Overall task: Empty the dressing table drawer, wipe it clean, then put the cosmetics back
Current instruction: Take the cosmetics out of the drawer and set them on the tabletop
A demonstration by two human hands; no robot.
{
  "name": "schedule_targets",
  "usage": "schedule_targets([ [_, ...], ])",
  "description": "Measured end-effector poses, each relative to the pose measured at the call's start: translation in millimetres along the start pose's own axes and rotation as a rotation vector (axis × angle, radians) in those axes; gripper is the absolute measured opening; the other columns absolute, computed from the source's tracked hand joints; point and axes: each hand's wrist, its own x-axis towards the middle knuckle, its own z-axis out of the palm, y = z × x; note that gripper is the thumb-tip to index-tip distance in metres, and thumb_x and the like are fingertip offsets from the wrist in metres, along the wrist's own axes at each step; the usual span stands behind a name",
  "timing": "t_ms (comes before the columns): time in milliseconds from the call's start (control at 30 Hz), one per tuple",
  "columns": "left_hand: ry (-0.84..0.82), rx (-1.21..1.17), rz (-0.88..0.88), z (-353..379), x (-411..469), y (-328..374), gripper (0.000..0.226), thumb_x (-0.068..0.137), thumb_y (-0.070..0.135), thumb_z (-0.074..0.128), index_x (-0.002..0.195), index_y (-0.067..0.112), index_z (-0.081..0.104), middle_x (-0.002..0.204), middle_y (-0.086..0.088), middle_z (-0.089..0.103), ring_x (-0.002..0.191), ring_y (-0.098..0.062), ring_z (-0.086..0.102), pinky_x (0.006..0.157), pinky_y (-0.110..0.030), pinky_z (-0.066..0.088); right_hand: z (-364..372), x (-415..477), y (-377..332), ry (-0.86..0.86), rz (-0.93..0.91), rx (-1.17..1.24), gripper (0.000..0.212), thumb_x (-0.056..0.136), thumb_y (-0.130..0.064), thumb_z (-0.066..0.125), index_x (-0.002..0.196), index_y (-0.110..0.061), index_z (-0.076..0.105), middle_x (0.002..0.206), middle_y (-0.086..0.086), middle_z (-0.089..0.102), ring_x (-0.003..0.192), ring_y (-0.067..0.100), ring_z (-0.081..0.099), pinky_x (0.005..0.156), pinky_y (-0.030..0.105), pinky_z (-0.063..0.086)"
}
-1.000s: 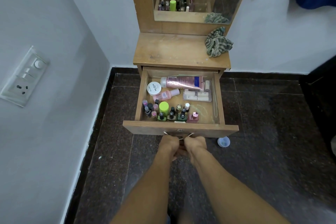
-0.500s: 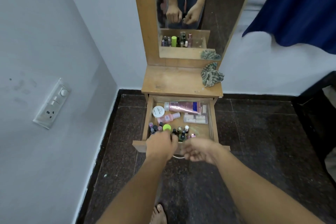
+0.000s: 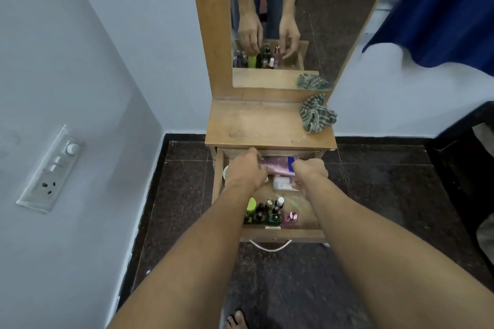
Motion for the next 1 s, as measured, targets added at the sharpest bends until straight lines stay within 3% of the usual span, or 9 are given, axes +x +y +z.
schedule_targets([
  [133, -0.034, 0.041, 0.01, 31, 24, -18, 0.035, 0.092, 0.023, 0.062, 0.126, 0.015, 0.057, 0.13, -0.01, 0.059, 0.12, -0.031, 0.056, 0.097, -0.041, 0.048, 16, 29, 15, 0.08, 0.005, -0.113, 0.012, 0.087, -0.023, 0.065, 0.093, -0.013, 0.062, 0.079, 0.006, 0.064, 0.071, 0.026, 0.07, 0.079, 0.044, 0.063],
  [267, -0.068, 0.074, 0.018, 54, 38, -30, 0.048, 0.091, 0.026, 0.065, 0.136, 0.014, 0.052, 0.138, -0.013, 0.049, 0.129, -0.034, 0.046, 0.101, -0.046, 0.046, 26, 57, 29, 0.106, 0.033, -0.246, 0.039, 0.09, -0.035, 0.067, 0.117, -0.007, 0.066, 0.112, 0.015, 0.07, 0.103, 0.034, 0.067, 0.085, 0.036, 0.055],
  [333, -0.057, 0.098, 0.034, 61, 44, -35, 0.05, 0.091, 0.026, 0.064, 0.138, 0.014, 0.051, 0.141, -0.013, 0.047, 0.13, -0.034, 0.043, 0.101, -0.046, 0.046, 30, 68, 33, 0.133, 0.031, -0.28, 0.039, 0.092, -0.038, 0.066, 0.116, -0.007, 0.066, 0.114, 0.014, 0.069, 0.101, 0.033, 0.066, 0.073, 0.031, 0.047],
  [433, -0.018, 0.176, 0.047, 68, 51, -40, 0.052, 0.092, 0.03, 0.065, 0.139, 0.014, 0.049, 0.141, -0.014, 0.045, 0.132, -0.034, 0.039, 0.103, -0.044, 0.042, 42, 77, 30, 0.14, 0.006, -0.333, 0.038, 0.09, -0.039, 0.066, 0.113, -0.009, 0.066, 0.114, 0.012, 0.065, 0.081, 0.026, 0.058, 0.06, 0.027, 0.038],
  [600, 0.0, 0.263, 0.055, 70, 58, -44, 0.06, 0.088, 0.036, 0.069, 0.14, 0.016, 0.049, 0.139, -0.014, 0.043, 0.132, -0.033, 0.039, 0.104, -0.042, 0.041, 49, 82, 27, 0.136, 0.001, -0.254, 0.044, 0.085, -0.034, 0.069, 0.123, -0.013, 0.063, 0.121, 0.013, 0.064, 0.089, 0.029, 0.064, 0.072, 0.034, 0.051],
  [667, -0.011, 0.275, 0.051, 69, 59, -44, 0.061, 0.087, 0.037, 0.07, 0.14, 0.016, 0.049, 0.138, -0.014, 0.043, 0.132, -0.033, 0.039, 0.105, -0.042, 0.041, 47, 82, 31, 0.076, 0.009, -0.114, 0.036, 0.088, -0.03, 0.068, 0.118, -0.012, 0.062, 0.112, 0.013, 0.068, 0.094, 0.032, 0.067, 0.083, 0.041, 0.058],
  [800, -0.003, 0.288, 0.044, 62, 56, -36, 0.06, 0.086, 0.04, 0.072, 0.136, 0.016, 0.048, 0.136, -0.013, 0.043, 0.129, -0.033, 0.041, 0.1, -0.042, 0.045, 36, 65, 31, -0.059, -0.008, 0.154, 0.005, 0.1, -0.017, 0.062, 0.103, -0.013, 0.06, 0.099, 0.009, 0.07, 0.079, 0.021, 0.075, 0.069, 0.034, 0.063],
  [900, -0.01, 0.282, 0.038, 54, 49, -29, 0.06, 0.086, 0.04, 0.072, 0.133, 0.014, 0.045, 0.137, -0.012, 0.042, 0.128, -0.031, 0.043, 0.099, -0.041, 0.046, 30, 47, 31, -0.026, -0.1, 0.081, 0.004, 0.099, -0.017, 0.063, 0.095, -0.016, 0.061, 0.092, 0.005, 0.07, 0.07, 0.018, 0.074, 0.07, 0.041, 0.064],
  [1000, -0.005, 0.28, 0.025, 47, 41, -27, 0.056, 0.089, 0.038, 0.07, 0.132, 0.015, 0.043, 0.137, -0.01, 0.043, 0.128, -0.029, 0.045, 0.098, -0.039, 0.048, 23, 24, 24, -0.004, -0.271, -0.102, 0.01, 0.098, -0.022, 0.063, 0.089, -0.021, 0.059, 0.09, -0.003, 0.067, 0.085, 0.021, 0.068, 0.077, 0.042, 0.056],
])
